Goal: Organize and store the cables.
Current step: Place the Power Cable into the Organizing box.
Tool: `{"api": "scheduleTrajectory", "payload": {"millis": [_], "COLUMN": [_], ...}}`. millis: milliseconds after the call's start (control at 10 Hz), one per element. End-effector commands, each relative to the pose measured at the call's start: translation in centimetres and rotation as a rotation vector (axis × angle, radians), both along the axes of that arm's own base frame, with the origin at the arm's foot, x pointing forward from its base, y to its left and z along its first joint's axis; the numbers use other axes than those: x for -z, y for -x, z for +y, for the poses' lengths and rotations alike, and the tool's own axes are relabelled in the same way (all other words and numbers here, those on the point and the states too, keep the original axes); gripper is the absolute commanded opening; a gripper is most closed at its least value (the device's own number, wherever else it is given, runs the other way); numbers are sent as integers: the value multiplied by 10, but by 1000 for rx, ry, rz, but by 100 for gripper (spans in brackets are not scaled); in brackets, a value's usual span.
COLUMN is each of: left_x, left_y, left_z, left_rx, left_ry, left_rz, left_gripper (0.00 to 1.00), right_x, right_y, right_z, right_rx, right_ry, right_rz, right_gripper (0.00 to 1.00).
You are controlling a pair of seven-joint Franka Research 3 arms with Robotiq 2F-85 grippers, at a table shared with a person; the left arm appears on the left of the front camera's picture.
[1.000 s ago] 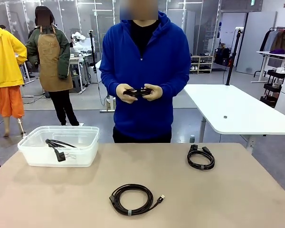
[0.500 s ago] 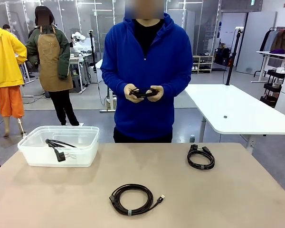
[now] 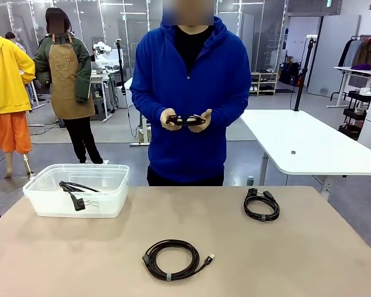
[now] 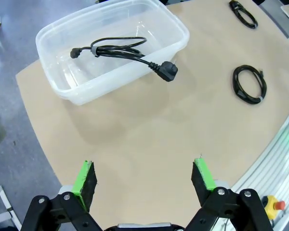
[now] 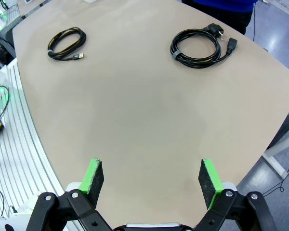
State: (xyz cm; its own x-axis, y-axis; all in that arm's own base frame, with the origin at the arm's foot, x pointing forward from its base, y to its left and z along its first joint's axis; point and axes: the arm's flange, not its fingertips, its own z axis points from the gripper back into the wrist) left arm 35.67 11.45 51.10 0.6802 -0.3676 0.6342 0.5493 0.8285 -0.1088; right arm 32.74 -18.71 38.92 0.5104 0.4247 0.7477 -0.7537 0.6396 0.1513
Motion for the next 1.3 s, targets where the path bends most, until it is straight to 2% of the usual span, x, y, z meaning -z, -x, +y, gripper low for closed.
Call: {"api": "scheduleTrajectory", "payload": {"millis": [0,200,300,500,600,800,1000,1100,1200], "left_x": [-1,-1,-1,-1,-1,-1,-1,-1,-1], "left_y": [3,3,3,3,3,3,3,3,3], "left_z": [-1,-1,-1,-1,-1,-1,-1,-1,-1], "left_rx": [-5,-5,-5,-5,-5,-5,-5,-5,-5], "left_ry": [1,1,1,1,1,1,1,1,1], "left_rz": [14,14,14,14,14,14,14,14,14], "left_gripper": [100,100,100,100,100,100,100,100,100], "right_x": [-13,-44,-47,-38,-30,-16,-12,-3,-3], "right_y": [-9,-59,-97,-140,-153,-171,-168,-168,-168], "right_z": [23,102,149,216,245,276,281,280,280], "right_rx": [7,-42,-65,-102,-109,-128,-199,-143,-143], "right_ry": [120,381,499,645,703,808,821,801,801], "right_rz": [37,148,198,276,307,298,299,286,286], "right_gripper": [100,100,100,100,100,100,100,100,100]}}
